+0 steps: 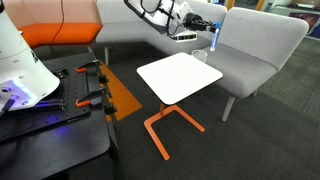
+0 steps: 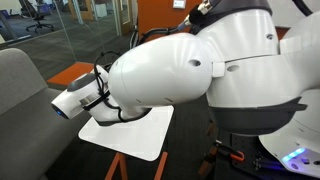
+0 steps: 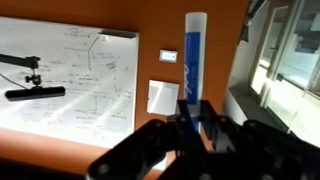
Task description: Put the blue object in the glass cup
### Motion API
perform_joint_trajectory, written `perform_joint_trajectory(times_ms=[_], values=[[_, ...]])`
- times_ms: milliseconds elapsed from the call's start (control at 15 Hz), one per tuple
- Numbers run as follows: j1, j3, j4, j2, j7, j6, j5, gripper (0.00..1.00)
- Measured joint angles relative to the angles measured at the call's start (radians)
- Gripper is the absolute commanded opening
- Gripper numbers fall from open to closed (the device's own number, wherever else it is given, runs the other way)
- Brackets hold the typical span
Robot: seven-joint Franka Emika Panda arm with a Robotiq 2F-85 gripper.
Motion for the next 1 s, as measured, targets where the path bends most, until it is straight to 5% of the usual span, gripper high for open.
perform_joint_trajectory(times_ms=[1000], values=[[-0.016,0.041,0.052,0.002,-0.004,-0.008,-0.003,0.05]])
